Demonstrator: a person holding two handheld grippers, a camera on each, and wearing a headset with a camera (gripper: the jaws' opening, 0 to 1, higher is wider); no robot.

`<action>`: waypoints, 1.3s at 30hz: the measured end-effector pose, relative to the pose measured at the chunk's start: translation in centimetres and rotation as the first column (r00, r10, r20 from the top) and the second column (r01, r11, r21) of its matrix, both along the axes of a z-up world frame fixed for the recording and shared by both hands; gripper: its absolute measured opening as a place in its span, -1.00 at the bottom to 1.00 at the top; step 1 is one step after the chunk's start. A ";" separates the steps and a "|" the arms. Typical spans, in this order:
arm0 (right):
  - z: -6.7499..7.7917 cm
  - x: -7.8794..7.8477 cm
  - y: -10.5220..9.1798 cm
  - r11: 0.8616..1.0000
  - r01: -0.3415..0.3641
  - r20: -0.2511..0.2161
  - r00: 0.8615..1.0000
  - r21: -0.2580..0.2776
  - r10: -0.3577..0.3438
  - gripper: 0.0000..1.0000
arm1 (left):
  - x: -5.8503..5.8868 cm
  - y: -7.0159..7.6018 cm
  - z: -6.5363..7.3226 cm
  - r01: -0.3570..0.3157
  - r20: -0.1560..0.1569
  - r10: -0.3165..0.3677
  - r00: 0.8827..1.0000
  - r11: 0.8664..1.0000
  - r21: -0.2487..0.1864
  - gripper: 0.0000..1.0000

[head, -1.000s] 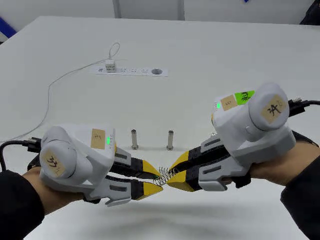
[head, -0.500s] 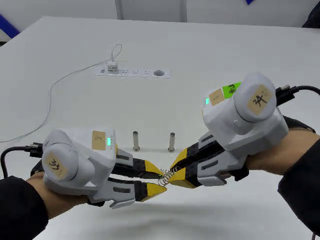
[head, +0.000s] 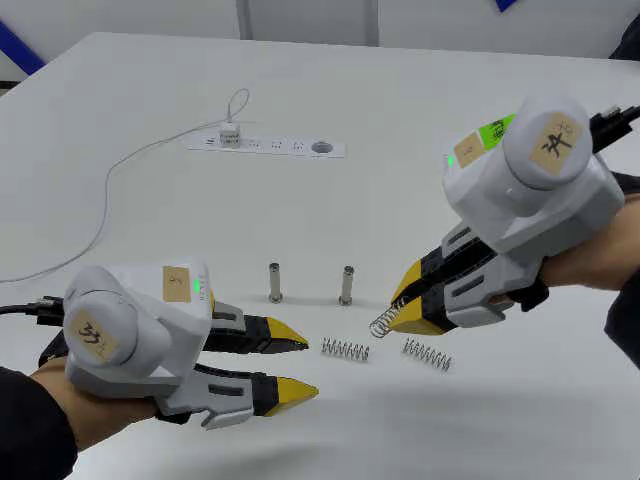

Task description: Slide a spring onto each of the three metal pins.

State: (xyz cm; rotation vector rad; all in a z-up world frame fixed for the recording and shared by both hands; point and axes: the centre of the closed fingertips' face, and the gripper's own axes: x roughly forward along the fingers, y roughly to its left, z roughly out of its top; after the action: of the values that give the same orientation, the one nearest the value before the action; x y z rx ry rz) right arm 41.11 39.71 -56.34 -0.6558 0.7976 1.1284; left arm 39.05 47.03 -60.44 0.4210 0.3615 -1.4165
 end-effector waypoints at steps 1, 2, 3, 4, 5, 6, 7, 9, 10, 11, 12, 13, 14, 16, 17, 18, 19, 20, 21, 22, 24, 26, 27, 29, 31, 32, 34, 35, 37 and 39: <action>0.2 0.3 -0.7 1.000 0.009 -0.003 1.000 -0.012 -0.009 -0.76 | 0.1 0.2 0.1 -0.010 -0.002 0.010 1.000 1.000 -0.002 -0.40; 0.3 0.5 -1.1 1.000 0.014 -0.003 1.000 -0.020 -0.014 -0.76 | 0.1 0.4 0.2 -0.014 -0.003 0.014 1.000 1.000 -0.004 -0.39; 0.4 0.8 -1.7 0.999 0.021 0.001 1.000 -0.037 -0.021 -0.76 | 0.2 0.5 0.3 -0.023 -0.008 0.023 1.000 1.000 -0.011 -0.38; 0.5 1.0 -2.2 0.999 0.025 0.004 1.000 -0.047 -0.025 -0.76 | 0.2 0.6 0.3 -0.028 -0.012 0.028 1.000 1.000 -0.014 -0.37; 0.6 1.2 -2.7 0.998 0.031 0.000 1.000 -0.059 -0.031 -0.76 | 0.3 0.8 0.3 -0.038 -0.014 0.038 0.999 0.999 -0.014 -0.34; 0.8 1.4 -3.1 0.997 0.035 0.002 0.999 -0.066 -0.035 -0.76 | 0.3 0.9 0.3 -0.043 -0.016 0.043 0.999 0.999 -0.015 -0.33; 0.8 1.6 -3.4 0.997 0.039 0.002 0.999 -0.073 -0.039 -0.76 | 0.3 1.1 0.3 -0.048 -0.018 0.047 0.999 0.999 -0.018 -0.31; 1.0 2.1 -4.4 0.994 0.050 0.001 0.999 -0.094 -0.050 -0.76 | 0.3 1.3 0.3 -0.062 -0.024 0.061 0.998 0.998 -0.023 -0.29; 1.0 2.4 -4.9 0.992 0.055 0.000 0.998 -0.111 -0.056 -0.76 | 0.3 1.4 0.4 -0.069 -0.028 0.068 0.997 0.997 -0.025 -0.28; 1.0 2.6 -5.3 0.991 0.059 0.002 0.998 -0.121 -0.059 -0.76 | 0.4 1.5 0.4 -0.073 -0.030 0.073 0.997 0.997 -0.026 -0.27; 1.0 2.8 -5.6 0.990 0.061 0.001 0.998 -0.128 -0.062 -0.76 | 0.4 1.6 0.4 -0.078 -0.032 0.077 0.997 0.997 -0.027 -0.26; 1.0 3.0 -6.0 0.988 0.066 -0.001 0.998 -0.139 -0.067 -0.76 | 0.4 1.7 0.4 -0.085 -0.035 0.084 0.996 0.996 -0.029 -0.24; 1.0 3.3 -6.3 0.987 0.070 0.002 0.998 -0.146 -0.070 -0.76 | 0.4 1.7 0.4 -0.090 -0.037 0.089 0.995 0.996 -0.030 -0.22; 0.9 3.9 -6.9 0.984 0.079 0.001 0.997 -0.162 -0.080 -0.76 | 0.5 1.9 0.5 -0.102 -0.043 0.101 0.994 0.994 -0.033 -0.20; 0.8 4.2 -7.1 0.982 0.084 0.003 0.996 -0.168 -0.085 -0.76 | 0.5 1.9 0.5 -0.107 -0.044 0.106 0.993 0.994 -0.035 -0.18; 0.7 4.6 -7.3 0.980 0.090 0.005 0.996 -0.178 -0.091 -0.76 | 0.6 2.0 0.6 -0.119 -0.047 0.117 0.992 0.992 -0.040 -0.16; 0.6 4.9 -7.5 0.979 0.094 0.005 0.996 -0.183 -0.094 -0.76 | 0.7 2.0 0.6 -0.126 -0.051 0.123 0.991 0.991 -0.044 -0.14; 0.4 5.2 -7.6 0.977 0.095 0.004 0.995 -0.189 -0.096 -0.76 | 0.8 2.1 0.7 -0.136 -0.057 0.133 0.990 0.990 -0.049 -0.13; 0.2 5.4 -7.6 0.976 0.099 0.003 0.995 -0.196 -0.100 -0.76 | 0.8 2.2 0.8 -0.143 -0.060 0.140 0.988 0.988 -0.053 -0.12; 0.0 5.7 -7.7 0.973 0.100 0.005 0.995 -0.206 -0.102 -0.76 | 0.9 2.2 0.8 -0.151 -0.063 0.147 0.987 0.987 -0.057 -0.11; -0.5 6.1 -7.8 0.970 0.101 0.002 0.995 -0.223 -0.103 -0.76 | 1.1 2.4 0.9 -0.167 -0.068 0.163 0.984 0.984 -0.061 -0.07; -0.9 6.3 -7.7 0.969 0.099 -0.008 0.995 -0.227 -0.104 -0.76 | 1.2 2.7 1.0 -0.180 -0.071 0.175 0.982 0.981 -0.066 -0.06; -1.1 6.4 -7.6 0.969 0.098 -0.011 0.995 -0.228 -0.103 -0.76 | 1.2 2.8 1.0 -0.187 -0.073 0.182 0.981 0.980 -0.069 -0.04; -1.5 6.8 -7.5 0.967 0.097 -0.017 0.994 -0.233 -0.104 -0.76 | 1.4 3.2 1.1 -0.205 -0.080 0.199 0.977 0.976 -0.077 -0.01; -1.9 7.1 -7.3 0.966 0.096 -0.023 0.994 -0.239 -0.105 -0.76 | 1.7 3.5 1.3 -0.225 -0.086 0.218 0.972 0.970 -0.087 0.01; -2.1 7.2 -7.3 0.966 0.095 -0.029 0.994 -0.241 -0.105 -0.76 | 1.8 3.7 1.3 -0.232 -0.088 0.225 0.970 0.969 -0.090 0.02; -2.5 7.5 -7.1 0.964 0.093 -0.035 0.994 -0.249 -0.105 -0.76 | 2.0 4.0 1.3 -0.248 -0.090 0.240 0.967 0.964 -0.092 0.03; -2.7 7.7 -7.1 0.961 0.091 -0.034 0.994 -0.260 -0.104 -0.76 | 2.0 4.2 1.3 -0.254 -0.090 0.246 0.965 0.963 -0.091 0.04; -3.0 7.9 -7.1 0.959 0.090 -0.039 0.994 -0.268 -0.104 -0.76 | 2.1 4.3 1.3 -0.260 -0.091 0.252 0.963 0.961 -0.091 0.04; -3.3 8.1 -7.0 0.957 0.094 -0.044 0.993 -0.275 -0.110 -0.76 | 2.2 4.5 1.3 -0.267 -0.091 0.259 0.962 0.959 -0.094 0.05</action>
State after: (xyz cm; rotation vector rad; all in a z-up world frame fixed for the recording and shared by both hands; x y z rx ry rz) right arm 49.24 32.69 -59.60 -0.8038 1.0374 0.9551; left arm 41.26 51.55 -59.14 0.2221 0.3892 -1.1874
